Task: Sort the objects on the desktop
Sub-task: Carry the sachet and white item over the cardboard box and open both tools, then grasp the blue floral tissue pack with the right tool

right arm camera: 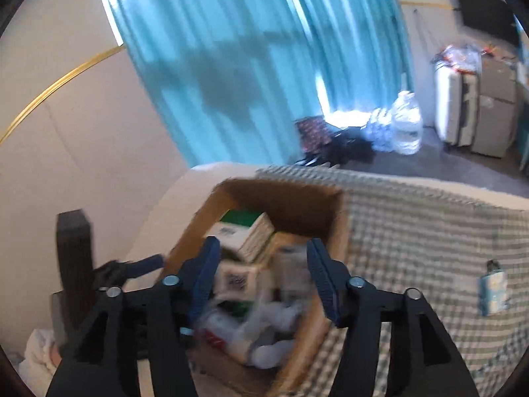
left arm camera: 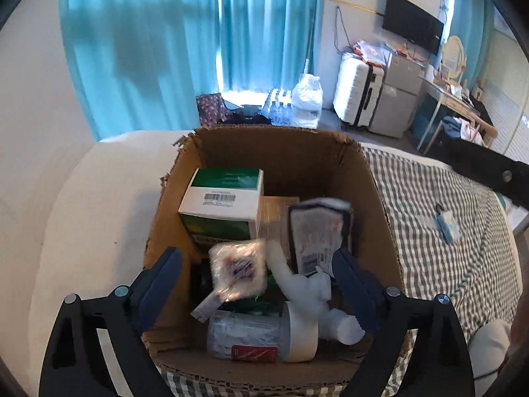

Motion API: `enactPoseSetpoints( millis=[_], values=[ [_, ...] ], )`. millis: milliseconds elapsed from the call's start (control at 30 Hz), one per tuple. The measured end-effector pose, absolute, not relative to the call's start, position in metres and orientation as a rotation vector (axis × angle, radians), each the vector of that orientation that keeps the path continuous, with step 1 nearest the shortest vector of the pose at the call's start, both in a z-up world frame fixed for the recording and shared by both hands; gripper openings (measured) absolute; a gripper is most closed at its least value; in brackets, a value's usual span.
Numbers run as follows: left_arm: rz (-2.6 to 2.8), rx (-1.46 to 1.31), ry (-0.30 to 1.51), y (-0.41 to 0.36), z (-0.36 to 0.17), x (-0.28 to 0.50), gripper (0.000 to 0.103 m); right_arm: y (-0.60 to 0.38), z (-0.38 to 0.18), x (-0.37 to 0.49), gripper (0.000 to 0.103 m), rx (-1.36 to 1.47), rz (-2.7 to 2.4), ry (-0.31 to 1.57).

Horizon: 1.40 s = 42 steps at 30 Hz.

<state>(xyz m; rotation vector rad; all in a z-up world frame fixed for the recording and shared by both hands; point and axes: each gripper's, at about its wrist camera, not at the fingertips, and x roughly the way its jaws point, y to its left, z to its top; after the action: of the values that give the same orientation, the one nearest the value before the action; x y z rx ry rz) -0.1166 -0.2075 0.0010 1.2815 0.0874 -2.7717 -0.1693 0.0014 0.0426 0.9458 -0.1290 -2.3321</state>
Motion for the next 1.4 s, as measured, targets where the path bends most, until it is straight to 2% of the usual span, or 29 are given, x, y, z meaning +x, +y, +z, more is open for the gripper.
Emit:
enactPoseSetpoints(
  millis=[67,133,267,367,500,600,767,1033,1400],
  values=[
    [-2.743,1.250,0.079,-0.204,0.008,-0.113,0.095,0.025,0.052,-0.171,0.065,0.905,-2.412,-0.127],
    [-2.746,1.182,0.060,-0.196,0.016,-0.107,0.095,0.050,0.060,-0.168,0.075,0.869,-2.485,-0.135],
    [-2.827,1.106,0.069,-0.155,0.031,-0.092,0.101,0.126,0.059,-0.141,0.078,0.845,-2.635,-0.129],
    [-2.905,1.051,0.069,-0.111,0.038,-0.084,0.103,0.177,0.045,-0.120,0.085,0.838,-2.745,-0.081],
    [-2.964,1.041,0.062,-0.044,0.028,-0.083,0.103,0.226,0.021,-0.101,0.085,0.830,-2.853,0.019],
    [-3.014,1.134,0.051,0.003,0.004,-0.092,0.103,0.246,0.003,-0.097,0.085,0.835,-2.888,0.068],
    [-2.993,1.295,-0.076,0.056,-0.045,-0.123,0.103,0.263,-0.031,-0.115,0.086,0.901,-2.843,-0.055],
    [-2.886,1.441,-0.115,0.072,-0.110,-0.184,0.103,0.275,-0.096,-0.173,0.087,1.077,-2.771,-0.141],
    [-2.848,1.509,-0.174,0.077,-0.158,-0.247,0.103,0.258,-0.162,-0.264,0.087,1.271,-2.721,0.096]
  ],
)
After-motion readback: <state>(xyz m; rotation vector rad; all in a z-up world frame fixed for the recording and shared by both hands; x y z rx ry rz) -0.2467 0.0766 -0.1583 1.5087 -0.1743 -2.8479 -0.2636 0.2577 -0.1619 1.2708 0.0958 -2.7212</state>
